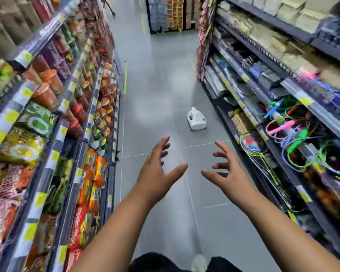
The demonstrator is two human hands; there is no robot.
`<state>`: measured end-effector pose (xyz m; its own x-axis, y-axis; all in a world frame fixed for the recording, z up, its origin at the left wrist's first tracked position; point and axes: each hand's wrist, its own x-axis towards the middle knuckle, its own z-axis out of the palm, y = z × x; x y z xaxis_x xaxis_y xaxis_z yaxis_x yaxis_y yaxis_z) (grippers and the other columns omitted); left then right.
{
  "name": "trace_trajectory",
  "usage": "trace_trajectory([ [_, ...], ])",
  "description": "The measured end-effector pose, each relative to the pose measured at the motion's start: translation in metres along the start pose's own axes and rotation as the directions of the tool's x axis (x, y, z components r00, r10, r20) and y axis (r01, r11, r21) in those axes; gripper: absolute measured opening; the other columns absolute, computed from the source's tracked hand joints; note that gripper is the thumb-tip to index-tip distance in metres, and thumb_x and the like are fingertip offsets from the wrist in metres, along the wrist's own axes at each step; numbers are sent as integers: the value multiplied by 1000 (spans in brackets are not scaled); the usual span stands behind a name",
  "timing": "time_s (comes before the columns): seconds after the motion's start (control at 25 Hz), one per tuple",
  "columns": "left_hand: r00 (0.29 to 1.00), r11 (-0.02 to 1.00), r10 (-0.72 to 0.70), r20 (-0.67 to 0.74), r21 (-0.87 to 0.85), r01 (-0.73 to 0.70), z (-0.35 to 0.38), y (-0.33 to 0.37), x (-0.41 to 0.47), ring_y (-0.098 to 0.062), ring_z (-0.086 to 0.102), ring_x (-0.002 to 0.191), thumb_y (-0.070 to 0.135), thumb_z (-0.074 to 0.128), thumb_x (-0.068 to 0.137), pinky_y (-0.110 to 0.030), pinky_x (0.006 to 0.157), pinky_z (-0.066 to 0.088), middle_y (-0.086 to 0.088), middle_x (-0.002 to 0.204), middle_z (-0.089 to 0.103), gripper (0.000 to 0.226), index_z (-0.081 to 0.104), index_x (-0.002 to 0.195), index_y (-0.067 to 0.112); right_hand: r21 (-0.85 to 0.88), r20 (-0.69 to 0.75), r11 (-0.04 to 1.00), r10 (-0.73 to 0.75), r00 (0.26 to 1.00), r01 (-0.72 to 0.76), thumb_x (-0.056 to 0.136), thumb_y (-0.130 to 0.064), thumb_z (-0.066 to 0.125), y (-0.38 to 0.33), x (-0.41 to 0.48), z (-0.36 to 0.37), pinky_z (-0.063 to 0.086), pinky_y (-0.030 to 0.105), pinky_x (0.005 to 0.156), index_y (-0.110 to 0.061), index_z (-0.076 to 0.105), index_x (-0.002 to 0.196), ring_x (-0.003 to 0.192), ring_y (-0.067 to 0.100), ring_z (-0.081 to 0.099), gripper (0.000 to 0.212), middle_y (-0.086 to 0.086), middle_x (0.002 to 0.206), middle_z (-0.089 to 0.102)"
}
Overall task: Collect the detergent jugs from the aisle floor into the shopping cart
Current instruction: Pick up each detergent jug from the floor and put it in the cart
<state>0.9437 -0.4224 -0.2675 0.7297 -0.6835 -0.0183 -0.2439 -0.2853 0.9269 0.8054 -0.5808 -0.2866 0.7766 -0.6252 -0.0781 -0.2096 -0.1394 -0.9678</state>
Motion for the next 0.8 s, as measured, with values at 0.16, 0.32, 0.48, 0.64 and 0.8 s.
trace_trajectory([
  [0.16, 1000, 1000, -4, 16, 4, 4, -1, -4, 103, 3, 44, 124, 37, 74, 81, -25, 104, 39, 19, 138, 44, 77, 28, 142, 47, 2, -15, 1000, 32, 999, -31, 75, -29, 80, -1, 86, -6, 50, 33, 90, -57, 36, 130, 105, 10, 54, 76, -11, 129, 44],
  [0.32, 999, 999, 16, 38, -41, -14, -5, -19, 225, 0, 46, 123, 34, 74, 82, -26, 102, 39, 17, 136, 46, 73, 30, 139, 46, -15, -69, 998, 61, 996, -62, 75, -30, 79, 1, 185, -3, 51, 31, 90, -56, 36, 131, 104, 11, 55, 75, -13, 127, 45],
  [0.48, 992, 999, 16, 128, -52, -9, -19, -29, 359, -3, 48, 121, 33, 75, 81, -30, 104, 41, 14, 134, 48, 77, 27, 140, 46, -24, -153, 995, 97, 984, -102, 76, -31, 79, -17, 300, 4, 50, 28, 89, -57, 35, 128, 105, 11, 54, 73, -13, 127, 45],
  [0.64, 975, 999, 23, 222, 19, -28, -37, -32, 466, -5, 48, 121, 39, 76, 78, -34, 104, 42, 16, 133, 48, 78, 28, 140, 46, -3, -210, 993, 115, 971, -119, 76, -31, 79, -33, 400, 10, 51, 32, 89, -54, 35, 133, 105, 12, 54, 75, -13, 125, 46],
  [0.8, 965, 999, -31, 262, 31, 24, -41, -46, 555, -6, 47, 122, 42, 75, 79, -32, 103, 42, 17, 135, 46, 79, 27, 143, 45, 27, -236, 989, 151, 960, -149, 76, -33, 78, -25, 489, 10, 49, 32, 87, -61, 36, 126, 104, 15, 55, 71, -16, 121, 47],
])
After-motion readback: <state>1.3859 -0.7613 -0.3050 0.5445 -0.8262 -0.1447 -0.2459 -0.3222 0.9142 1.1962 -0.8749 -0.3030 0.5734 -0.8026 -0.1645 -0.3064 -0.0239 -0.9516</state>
